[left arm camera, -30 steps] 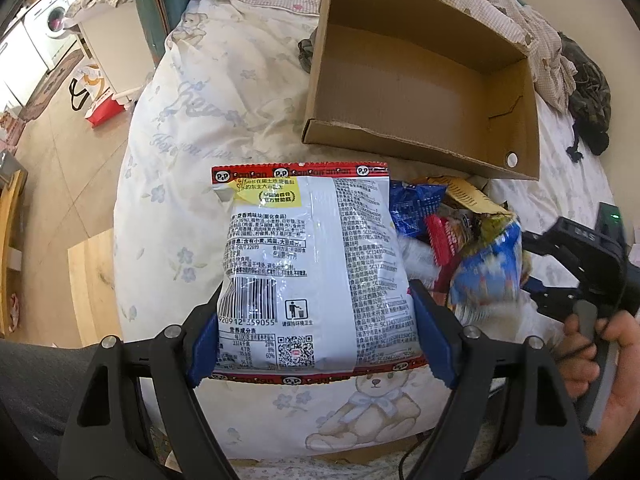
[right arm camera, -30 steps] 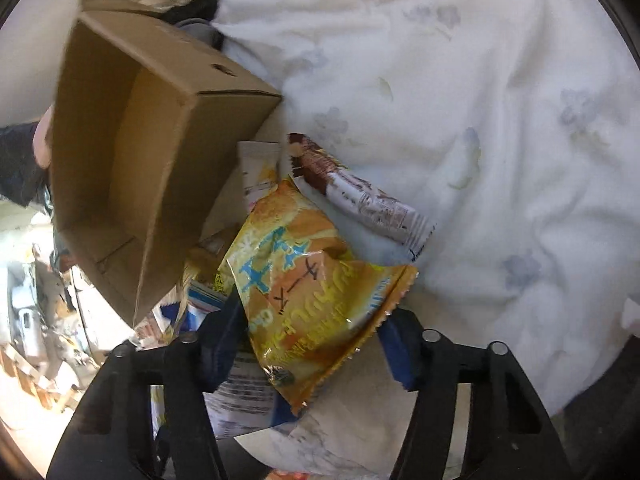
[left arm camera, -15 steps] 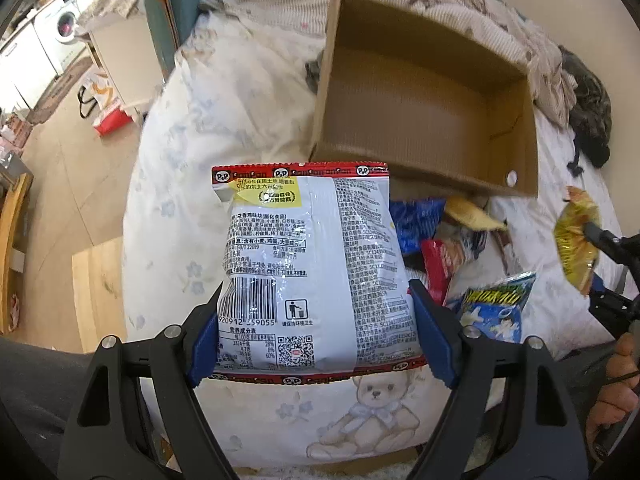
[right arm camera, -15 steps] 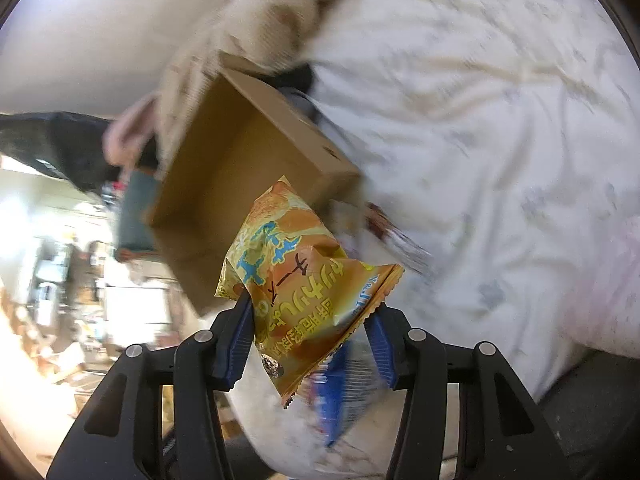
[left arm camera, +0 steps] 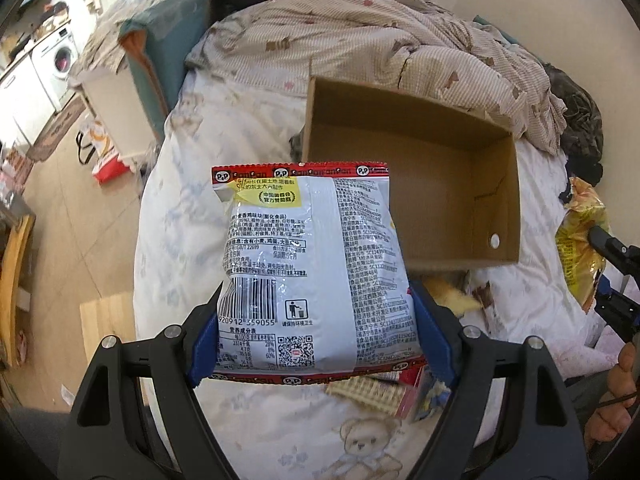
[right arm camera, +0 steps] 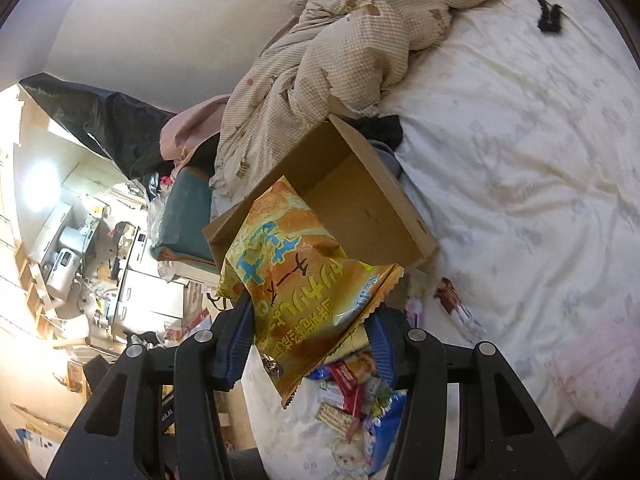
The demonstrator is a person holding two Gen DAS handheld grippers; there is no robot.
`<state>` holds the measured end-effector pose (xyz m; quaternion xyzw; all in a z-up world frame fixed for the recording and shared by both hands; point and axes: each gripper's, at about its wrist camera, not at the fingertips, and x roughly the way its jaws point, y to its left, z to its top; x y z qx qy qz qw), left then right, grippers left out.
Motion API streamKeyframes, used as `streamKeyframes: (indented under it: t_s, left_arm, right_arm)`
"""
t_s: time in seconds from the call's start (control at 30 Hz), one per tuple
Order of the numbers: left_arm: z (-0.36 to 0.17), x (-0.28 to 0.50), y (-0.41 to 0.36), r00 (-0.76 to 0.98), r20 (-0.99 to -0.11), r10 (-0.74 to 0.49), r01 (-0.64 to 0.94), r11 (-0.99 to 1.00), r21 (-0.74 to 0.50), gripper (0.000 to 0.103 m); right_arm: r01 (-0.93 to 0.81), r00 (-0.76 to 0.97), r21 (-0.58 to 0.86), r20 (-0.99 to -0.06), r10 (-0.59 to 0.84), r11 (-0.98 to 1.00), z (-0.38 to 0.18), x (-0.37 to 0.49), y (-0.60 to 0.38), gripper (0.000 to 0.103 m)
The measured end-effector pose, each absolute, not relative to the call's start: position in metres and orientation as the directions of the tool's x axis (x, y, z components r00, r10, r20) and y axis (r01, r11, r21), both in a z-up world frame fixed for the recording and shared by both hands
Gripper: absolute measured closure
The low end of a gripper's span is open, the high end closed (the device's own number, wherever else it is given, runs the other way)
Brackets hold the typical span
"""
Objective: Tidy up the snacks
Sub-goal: 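Carry both bags into the cardboard box and open both grippers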
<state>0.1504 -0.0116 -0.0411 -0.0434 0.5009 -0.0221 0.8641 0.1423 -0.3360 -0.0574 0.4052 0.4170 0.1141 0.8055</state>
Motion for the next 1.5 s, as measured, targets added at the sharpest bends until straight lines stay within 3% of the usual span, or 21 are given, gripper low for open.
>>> streamKeyframes:
  t_s: [0.4,0.9,1.5]
  left_arm:
    - [-0.040,0.208,-0.037,0.504,-0.862,-0.055,0.036,0.998,-0.043,0.023]
    - [-0.075,0.245,-0.050,0.509,-0.860,-0.028,0.045,0.999,-0.006,0.023]
    - [-0.082,0.252,-0.052,0.520,-0.853,-0.045,0.059,0.998,-0.016,0.022]
  right_arm:
    - [0.121,0.588,0.704,-0.619,0.521,0.700,-0.067,0.195,-0.313,0.050]
    - [0.022,0.518,0.448,-0.769,0.374,0.894,-0.092,0.241,-0.278,0.050]
    - [0.014,0.485,0.444,-0.787,0.382,0.896,-0.101,0.251,-0.262,0.047]
